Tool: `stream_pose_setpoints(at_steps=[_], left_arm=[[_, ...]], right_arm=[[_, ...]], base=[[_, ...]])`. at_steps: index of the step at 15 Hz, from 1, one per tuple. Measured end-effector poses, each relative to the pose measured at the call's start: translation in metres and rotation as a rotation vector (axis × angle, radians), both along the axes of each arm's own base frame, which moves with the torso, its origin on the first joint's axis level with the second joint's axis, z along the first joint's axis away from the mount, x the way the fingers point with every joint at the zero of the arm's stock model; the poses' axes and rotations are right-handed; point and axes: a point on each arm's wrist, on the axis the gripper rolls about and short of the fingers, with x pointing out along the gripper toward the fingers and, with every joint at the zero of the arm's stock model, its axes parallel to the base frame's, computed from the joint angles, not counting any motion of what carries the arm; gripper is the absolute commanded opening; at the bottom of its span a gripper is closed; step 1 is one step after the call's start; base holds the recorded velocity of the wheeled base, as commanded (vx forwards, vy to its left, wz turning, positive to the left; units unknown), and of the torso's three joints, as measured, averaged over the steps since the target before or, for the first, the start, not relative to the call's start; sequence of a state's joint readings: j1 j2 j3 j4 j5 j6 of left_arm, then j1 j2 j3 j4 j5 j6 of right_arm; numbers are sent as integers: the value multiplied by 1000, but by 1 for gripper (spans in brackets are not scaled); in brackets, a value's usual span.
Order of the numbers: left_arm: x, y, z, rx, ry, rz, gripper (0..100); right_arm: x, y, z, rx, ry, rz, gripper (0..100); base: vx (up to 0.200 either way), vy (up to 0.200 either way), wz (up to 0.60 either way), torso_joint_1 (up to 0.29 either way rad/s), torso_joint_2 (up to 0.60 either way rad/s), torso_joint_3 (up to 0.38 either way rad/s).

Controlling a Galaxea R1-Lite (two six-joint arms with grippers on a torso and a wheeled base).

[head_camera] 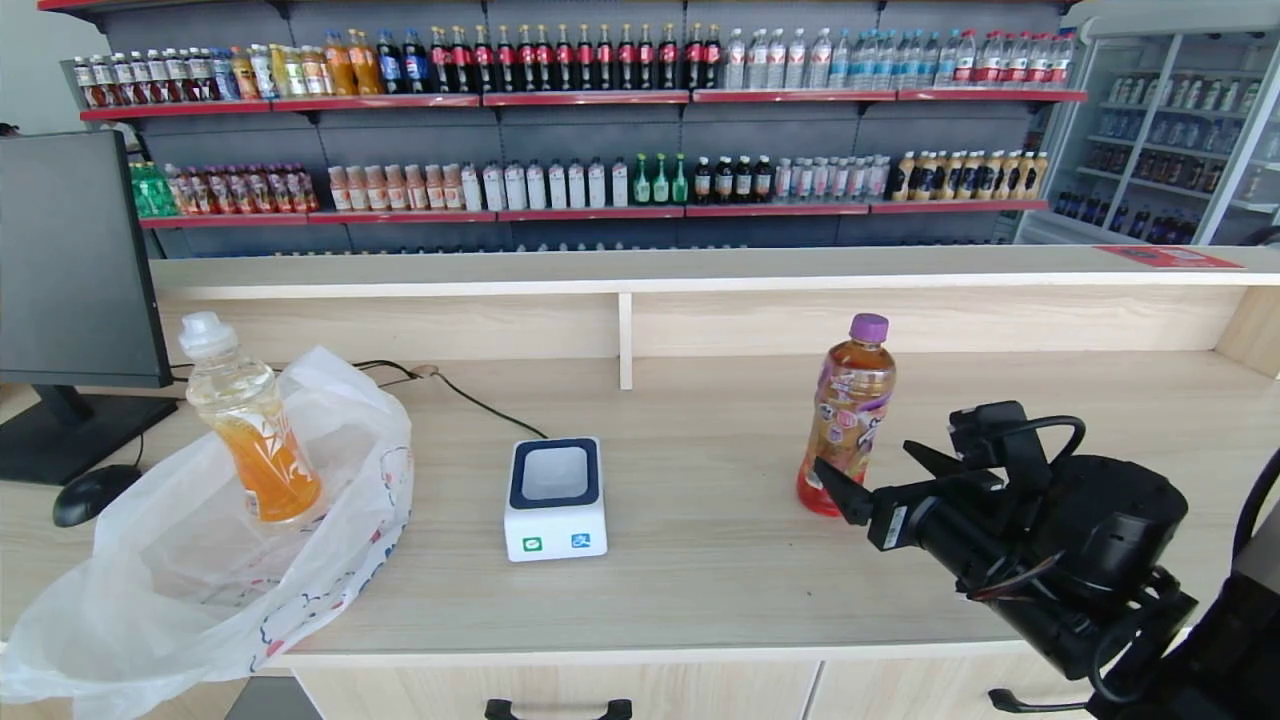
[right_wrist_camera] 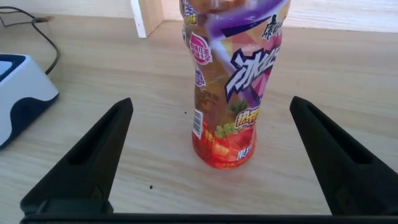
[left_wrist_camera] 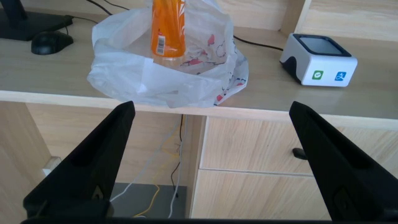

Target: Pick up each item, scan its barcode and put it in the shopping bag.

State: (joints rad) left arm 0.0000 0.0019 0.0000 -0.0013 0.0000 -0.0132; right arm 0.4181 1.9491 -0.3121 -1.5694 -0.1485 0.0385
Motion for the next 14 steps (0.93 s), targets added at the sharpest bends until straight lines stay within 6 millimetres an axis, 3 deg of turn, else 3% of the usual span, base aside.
stream_pose_setpoints(at_steps=[9, 14], left_arm=[[0, 0, 0, -1, -1, 0, 100], [0, 0, 0, -2, -1, 0, 100]], right_arm=[[37, 3, -7, 18, -33, -40, 100], [57, -6, -12, 27, -45, -88, 100]], base=[[0, 0, 0, 0, 0, 0], [0, 0, 0, 0, 0, 0]])
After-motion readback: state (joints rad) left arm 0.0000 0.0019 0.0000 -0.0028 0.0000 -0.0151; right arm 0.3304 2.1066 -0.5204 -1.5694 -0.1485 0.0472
